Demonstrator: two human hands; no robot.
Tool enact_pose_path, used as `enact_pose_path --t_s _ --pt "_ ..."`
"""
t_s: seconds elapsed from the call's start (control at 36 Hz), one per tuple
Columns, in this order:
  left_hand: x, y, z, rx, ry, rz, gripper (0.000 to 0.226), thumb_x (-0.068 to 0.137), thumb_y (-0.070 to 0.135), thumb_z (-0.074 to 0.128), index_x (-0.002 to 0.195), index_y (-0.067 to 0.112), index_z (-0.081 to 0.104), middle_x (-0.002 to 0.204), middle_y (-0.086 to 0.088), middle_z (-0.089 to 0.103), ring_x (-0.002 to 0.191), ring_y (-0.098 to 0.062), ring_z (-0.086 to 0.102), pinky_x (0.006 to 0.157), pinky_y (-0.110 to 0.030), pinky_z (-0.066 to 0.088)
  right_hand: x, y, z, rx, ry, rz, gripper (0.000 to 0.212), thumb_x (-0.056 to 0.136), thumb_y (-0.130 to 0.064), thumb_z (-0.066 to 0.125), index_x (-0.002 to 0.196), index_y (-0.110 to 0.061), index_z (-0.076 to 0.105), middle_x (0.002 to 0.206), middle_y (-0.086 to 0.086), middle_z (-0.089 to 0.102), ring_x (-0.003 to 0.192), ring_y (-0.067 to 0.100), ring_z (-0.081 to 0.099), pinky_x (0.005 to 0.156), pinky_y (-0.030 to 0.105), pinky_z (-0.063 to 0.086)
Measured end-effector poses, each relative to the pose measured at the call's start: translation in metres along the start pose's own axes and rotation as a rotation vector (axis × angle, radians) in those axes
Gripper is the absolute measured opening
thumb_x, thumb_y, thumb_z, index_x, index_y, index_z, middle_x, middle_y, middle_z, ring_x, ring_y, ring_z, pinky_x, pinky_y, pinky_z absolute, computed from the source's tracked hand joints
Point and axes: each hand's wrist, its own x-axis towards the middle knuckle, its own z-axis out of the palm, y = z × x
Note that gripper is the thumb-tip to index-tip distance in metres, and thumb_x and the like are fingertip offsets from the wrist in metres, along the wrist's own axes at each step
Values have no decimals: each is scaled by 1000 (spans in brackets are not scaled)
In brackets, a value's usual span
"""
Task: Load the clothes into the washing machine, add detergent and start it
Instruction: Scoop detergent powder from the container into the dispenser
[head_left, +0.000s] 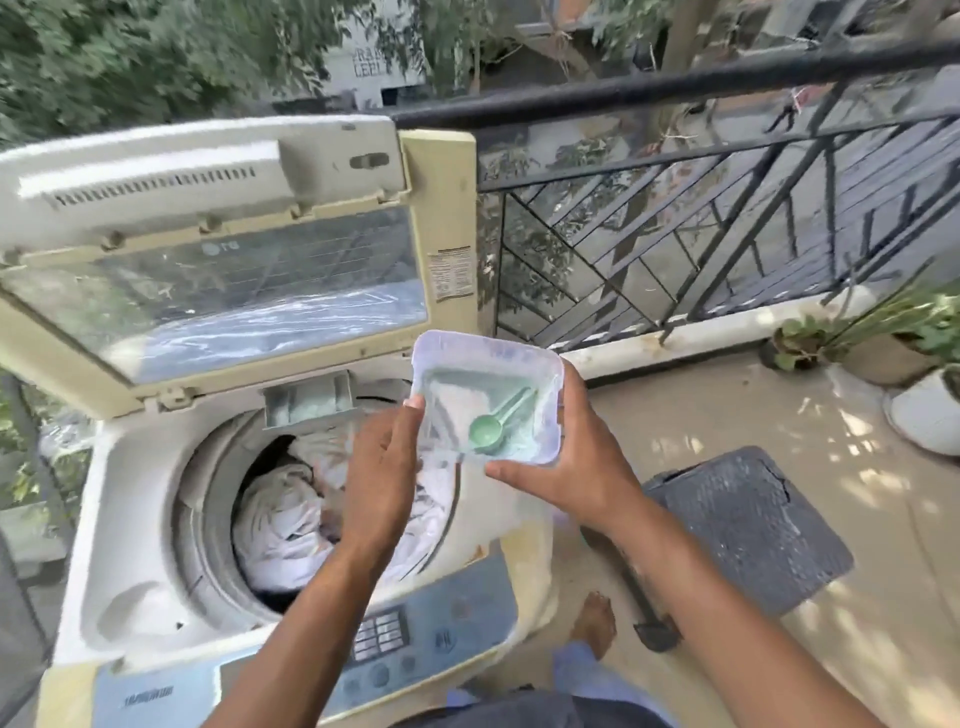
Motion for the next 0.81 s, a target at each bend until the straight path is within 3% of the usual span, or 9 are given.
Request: enact_pose_path --t_s 0.11,0.19,0.25,0.31,0.5,0.58,0.64,0.72,0.81 --pt "-1 14 54 104 -118 97 33 97 67 46 74 50 63 82 29 60 98 -29 61 100 -62 52 -4 22 -48 15 121 7 122 54 -53 98 153 -44 28 137 -18 61 125 8 61 103 43 53" --pt "-3 21 96 156 -222 181 30 108 50 47 92 65 67 100 35 71 104 -13 68 100 -56 55 -11 38 -84 30 206 35 112 51 -56 97 143 -53 33 133 -23 63 120 5 63 98 38 56" --pt "1 20 125 167 -281 173 16 103 58 51 111 58 65 112 24 74 111 -10 70 102 -56 55 -16 55 -107 51 253 67 110 54 -42 100 136 -63 30 128 -31 61 115 -2 62 94 28 54" --pt "3 17 153 213 -359 154 31 91 67 57 119 54 60 112 21 74 109 -11 71 100 -54 57 -21 75 -127 48 285 127 115 57 -33 102 140 -60 28 124 -34 59 113 1 61 93 28 53" --pt "2 10 261 378 -602 82 38 88 37 78 119 49 60 116 18 74 102 -7 72 98 -47 58 -39 151 -186 140 364 268 118 59 -37 98 148 -47 20 134 -15 60 121 11 62 100 37 54" --pt "2 0 304 433 -667 -2 57 83 42 79 136 38 60 130 14 70 113 -15 71 105 -49 55 -48 189 -201 212 382 301 111 69 -22 96 145 -51 20 132 -36 52 125 -5 56 104 29 51" --pt "5 -12 331 489 -669 -29 75 80 50 80 148 34 55 139 17 64 119 -19 70 107 -50 54 -53 214 -210 249 383 370 114 68 -33 94 148 -53 17 133 -40 48 128 -8 52 106 28 48" --pt "4 -32 379 546 -727 -69 64 74 52 79 135 45 61 125 28 71 111 -10 72 102 -49 58 -61 255 -227 305 394 473 119 63 -44 89 153 -48 11 139 -22 50 128 1 53 106 31 49" --pt "-2 -47 419 602 -794 -86 57 85 38 80 139 43 61 118 22 74 99 -5 71 97 -35 58 -67 293 -240 308 441 550 108 69 -28 92 144 -48 17 130 -19 55 116 2 57 88 13 48"
